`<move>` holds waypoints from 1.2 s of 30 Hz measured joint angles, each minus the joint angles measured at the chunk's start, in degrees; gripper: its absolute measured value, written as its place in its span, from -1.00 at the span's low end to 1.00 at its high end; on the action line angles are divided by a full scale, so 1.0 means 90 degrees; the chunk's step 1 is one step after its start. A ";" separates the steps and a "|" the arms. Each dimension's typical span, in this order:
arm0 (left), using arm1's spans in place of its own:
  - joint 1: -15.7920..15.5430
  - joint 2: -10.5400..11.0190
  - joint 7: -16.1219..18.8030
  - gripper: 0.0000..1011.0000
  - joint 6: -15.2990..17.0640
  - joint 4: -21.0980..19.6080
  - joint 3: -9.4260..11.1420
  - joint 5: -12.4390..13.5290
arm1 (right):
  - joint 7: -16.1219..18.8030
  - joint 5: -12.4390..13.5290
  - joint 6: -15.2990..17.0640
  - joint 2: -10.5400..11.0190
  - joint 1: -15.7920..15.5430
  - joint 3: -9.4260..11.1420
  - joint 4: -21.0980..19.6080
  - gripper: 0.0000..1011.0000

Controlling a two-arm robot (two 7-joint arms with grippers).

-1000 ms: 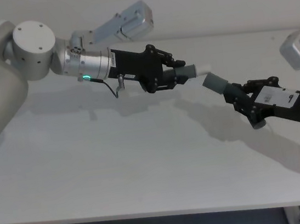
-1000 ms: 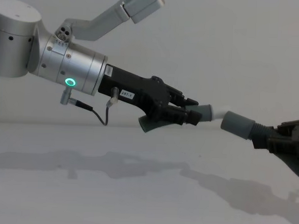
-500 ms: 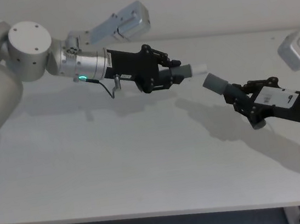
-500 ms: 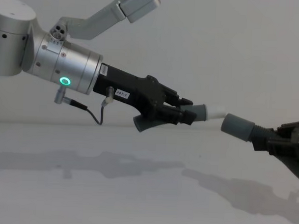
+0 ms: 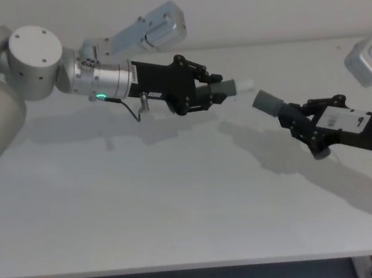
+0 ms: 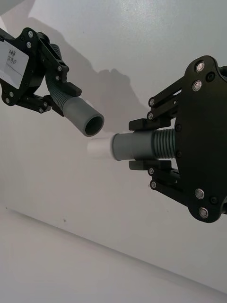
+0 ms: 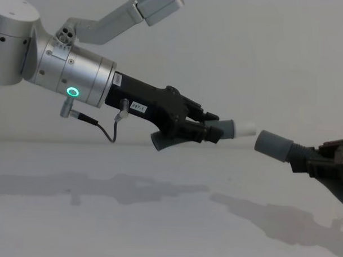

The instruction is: Use both hands to pick up one end of the pipe from the table, align the ends, and insert them.

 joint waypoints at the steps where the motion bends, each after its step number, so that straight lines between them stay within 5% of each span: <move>1: -0.0002 -0.0003 0.0000 -0.31 0.0000 0.0000 0.0001 0.0000 | -0.0010 0.0008 0.0001 0.0002 0.0007 -0.0004 0.0004 -0.49; 36: -0.0072 -0.0057 -0.0092 -0.31 -0.0008 0.0043 0.0038 -0.0074 | -0.0179 0.0160 0.0051 0.0028 0.0193 -0.0173 0.0090 -0.49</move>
